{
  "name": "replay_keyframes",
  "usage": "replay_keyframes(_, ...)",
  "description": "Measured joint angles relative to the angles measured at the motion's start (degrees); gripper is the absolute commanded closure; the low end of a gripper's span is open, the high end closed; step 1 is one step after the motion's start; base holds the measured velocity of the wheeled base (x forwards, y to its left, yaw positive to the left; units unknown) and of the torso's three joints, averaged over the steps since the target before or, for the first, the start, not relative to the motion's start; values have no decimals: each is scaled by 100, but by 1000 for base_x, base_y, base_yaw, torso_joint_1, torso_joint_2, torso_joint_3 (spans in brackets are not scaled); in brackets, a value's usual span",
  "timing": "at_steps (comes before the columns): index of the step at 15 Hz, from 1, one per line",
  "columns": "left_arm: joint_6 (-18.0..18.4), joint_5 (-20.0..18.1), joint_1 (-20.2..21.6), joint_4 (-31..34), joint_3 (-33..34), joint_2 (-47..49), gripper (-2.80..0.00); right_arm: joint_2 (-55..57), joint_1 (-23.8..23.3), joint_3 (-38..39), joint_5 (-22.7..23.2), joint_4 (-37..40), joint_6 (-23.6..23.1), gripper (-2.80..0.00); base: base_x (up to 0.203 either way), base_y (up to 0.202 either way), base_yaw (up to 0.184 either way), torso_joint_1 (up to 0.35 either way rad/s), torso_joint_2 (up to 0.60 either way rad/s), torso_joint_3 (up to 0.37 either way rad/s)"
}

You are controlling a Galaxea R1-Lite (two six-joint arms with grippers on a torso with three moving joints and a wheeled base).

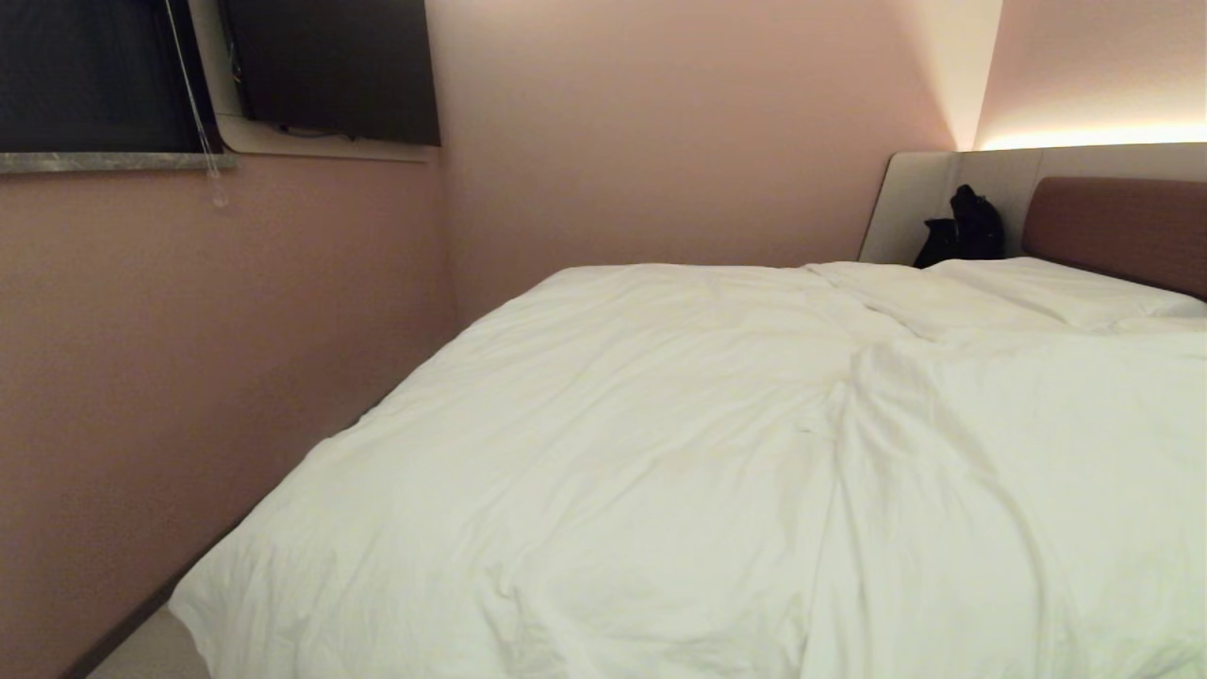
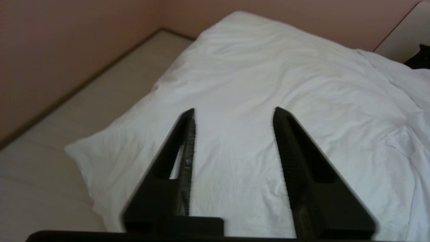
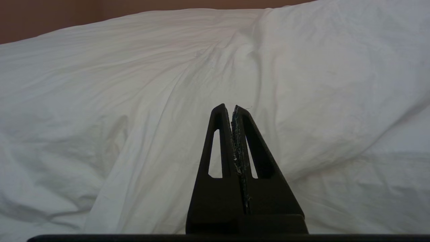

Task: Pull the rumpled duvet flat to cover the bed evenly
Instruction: Hold the folded corner of the quilt

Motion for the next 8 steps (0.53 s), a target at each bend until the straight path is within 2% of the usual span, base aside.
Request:
replay_keyframes(6, -151, 72, -26, 2, 65, -1421, 0, 0, 1, 0, -1, -1, 0, 0, 0, 0, 0, 0, 0, 0)
replay_keyframes(8, -148, 412, -337, 5, 119, -1711, 0, 0, 1, 0, -2, -3, 0, 0, 0, 0, 0, 0, 0, 0)
